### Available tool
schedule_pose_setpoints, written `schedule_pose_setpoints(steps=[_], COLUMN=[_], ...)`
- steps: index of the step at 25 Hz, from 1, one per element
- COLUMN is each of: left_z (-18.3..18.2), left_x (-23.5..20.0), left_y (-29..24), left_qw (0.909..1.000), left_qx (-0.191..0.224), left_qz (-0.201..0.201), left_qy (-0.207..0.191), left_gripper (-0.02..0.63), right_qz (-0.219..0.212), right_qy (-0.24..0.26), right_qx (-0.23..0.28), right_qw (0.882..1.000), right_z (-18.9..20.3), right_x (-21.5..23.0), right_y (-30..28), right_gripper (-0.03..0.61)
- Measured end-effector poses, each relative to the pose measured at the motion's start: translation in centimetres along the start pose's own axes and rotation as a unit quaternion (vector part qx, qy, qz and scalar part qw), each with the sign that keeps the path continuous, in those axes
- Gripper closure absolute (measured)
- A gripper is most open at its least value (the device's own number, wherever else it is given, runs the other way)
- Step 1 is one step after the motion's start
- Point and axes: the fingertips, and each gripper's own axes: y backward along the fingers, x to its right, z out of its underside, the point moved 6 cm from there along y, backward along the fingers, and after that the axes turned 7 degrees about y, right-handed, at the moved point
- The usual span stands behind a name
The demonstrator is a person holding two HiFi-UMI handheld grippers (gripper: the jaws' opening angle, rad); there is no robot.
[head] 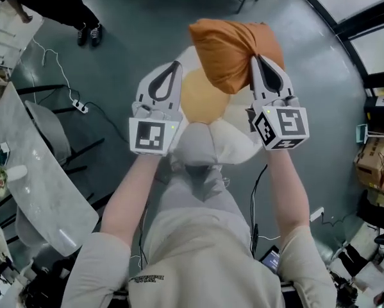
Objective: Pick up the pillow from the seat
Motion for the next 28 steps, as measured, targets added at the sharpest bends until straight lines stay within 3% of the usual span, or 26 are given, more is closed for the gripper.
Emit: schedule_pose_setpoints(steps=[4,10,13,18,22,28], left_z=[-5.8,-12.2,-14.2,-13.9,-15.1,-16.6], left_x=[2.1,3.4,3.4,4.7,6.3,6.9], left_y=[1.2,4.1,6.0,8.2,10.3,13.6], left_qw=[0.9990,0.9994,0.9989,0.9990,0.9985,0.9951], left_qx=[0.010,0.022,0.038,0.035,0.053,0.097], left_qz=[-0.003,-0.016,-0.017,-0.002,0.016,0.018], left_qy=[-0.044,-0.022,-0.021,-0.027,0.000,0.002], left_gripper=[0.604,0.604,0.604,0.604,0.604,0.604], right_qz=[-0.008,-0.028,-0.036,-0.039,-0.051,-0.052], right_qy=[0.034,0.047,0.037,-0.021,-0.015,0.004], right_qx=[0.037,0.084,0.076,0.083,0.109,0.153], right_qw=[0.999,0.995,0.996,0.996,0.993,0.987], right_z=[-6.0,-13.3,-13.6,-11.9,-13.7,-15.9], right_x=[0.6,0.5,0.1,-0.1,-1.3,-4.0], right_y=[2.5,6.6,7.6,10.2,12.8,16.2], right_gripper=[0.558,0.566,0.566,0.566,0.566,0.566])
